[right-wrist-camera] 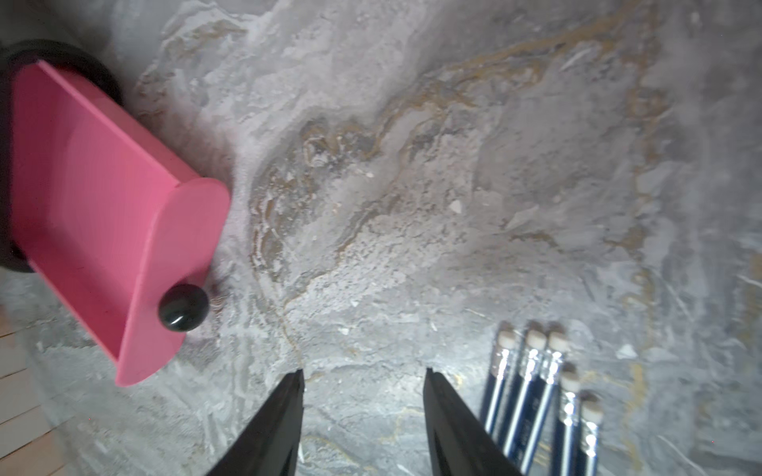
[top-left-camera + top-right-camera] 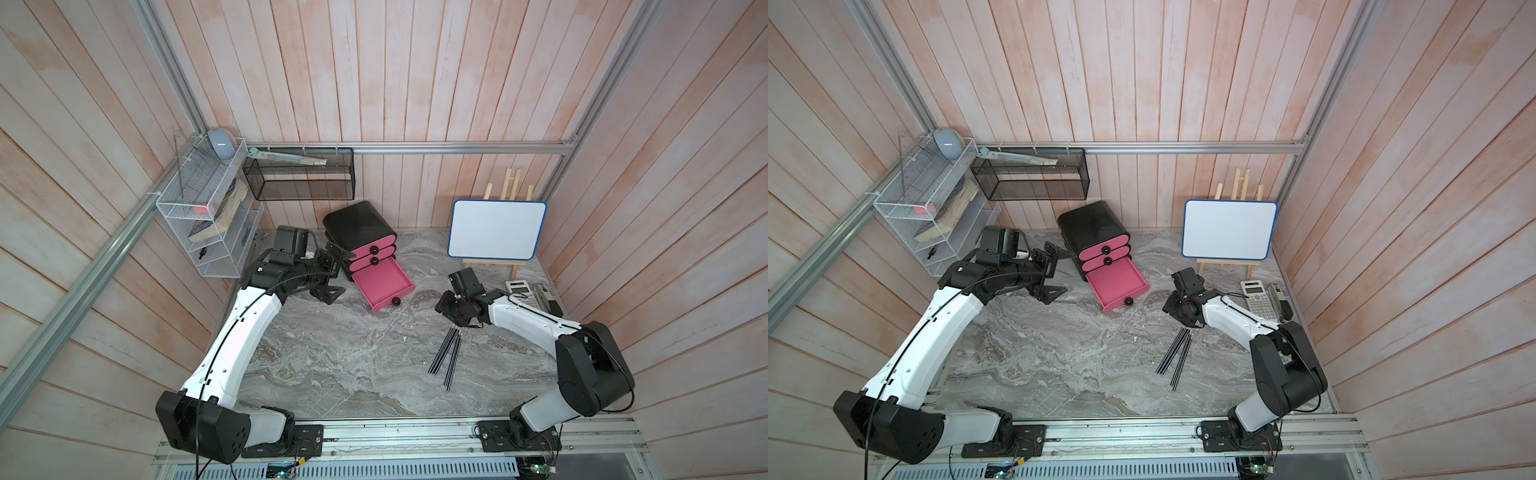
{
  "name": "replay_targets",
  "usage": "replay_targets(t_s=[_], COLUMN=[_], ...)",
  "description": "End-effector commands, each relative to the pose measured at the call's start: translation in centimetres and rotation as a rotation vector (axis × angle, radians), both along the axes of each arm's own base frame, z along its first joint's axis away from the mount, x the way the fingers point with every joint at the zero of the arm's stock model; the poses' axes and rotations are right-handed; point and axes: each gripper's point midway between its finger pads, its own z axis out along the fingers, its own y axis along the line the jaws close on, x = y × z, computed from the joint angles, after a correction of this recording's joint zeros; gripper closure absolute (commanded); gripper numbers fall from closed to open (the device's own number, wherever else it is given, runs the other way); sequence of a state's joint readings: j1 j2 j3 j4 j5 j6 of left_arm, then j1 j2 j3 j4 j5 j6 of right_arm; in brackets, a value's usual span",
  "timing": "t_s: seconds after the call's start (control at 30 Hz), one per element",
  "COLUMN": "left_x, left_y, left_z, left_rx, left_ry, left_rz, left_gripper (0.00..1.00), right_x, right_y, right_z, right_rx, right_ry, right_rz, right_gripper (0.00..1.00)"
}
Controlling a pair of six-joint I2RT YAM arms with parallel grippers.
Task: Please place the pencils in the drawer according to their color
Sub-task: Pick up the pencil from the center of the board.
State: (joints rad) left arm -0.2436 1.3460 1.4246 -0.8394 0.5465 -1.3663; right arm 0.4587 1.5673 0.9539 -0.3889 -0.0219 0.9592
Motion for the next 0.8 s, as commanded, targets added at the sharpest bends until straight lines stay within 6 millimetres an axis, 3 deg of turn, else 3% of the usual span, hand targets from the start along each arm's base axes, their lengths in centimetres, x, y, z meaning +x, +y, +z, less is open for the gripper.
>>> replay_targets(t_s=[0.0, 0.27, 0.47, 0.77], left_x=[-0.5, 0.4, 0.8, 1.2], left_y=[-1.0, -1.7, -1.5, -1.9], left_z=[1.1, 5.1, 6.1, 5.9], left_rx=[-0.068, -0.112, -0.122, -0.119], left_ry=[0.053, -0.048, -0.084, -0.094], left_rz=[-0.009, -0.044, -0.047, -0.064], left_gripper=[0.01, 0.00, 0.00, 0.00], right_x=[-0.6, -0.2, 0.1, 0.3], right_y=[-2.1, -3.0, -3.1, -3.2], right_z=[-0.6, -2.0, -2.7, -3.9], right_rx=[-0.116, -0.176, -0.187, -0.188], right_ry=[0.064, 0.126, 0.149, 0.164], right_rz=[-0.016, -0.029, -0.025, -0.018], right_gripper=[0.48, 0.48, 0.49, 0.49])
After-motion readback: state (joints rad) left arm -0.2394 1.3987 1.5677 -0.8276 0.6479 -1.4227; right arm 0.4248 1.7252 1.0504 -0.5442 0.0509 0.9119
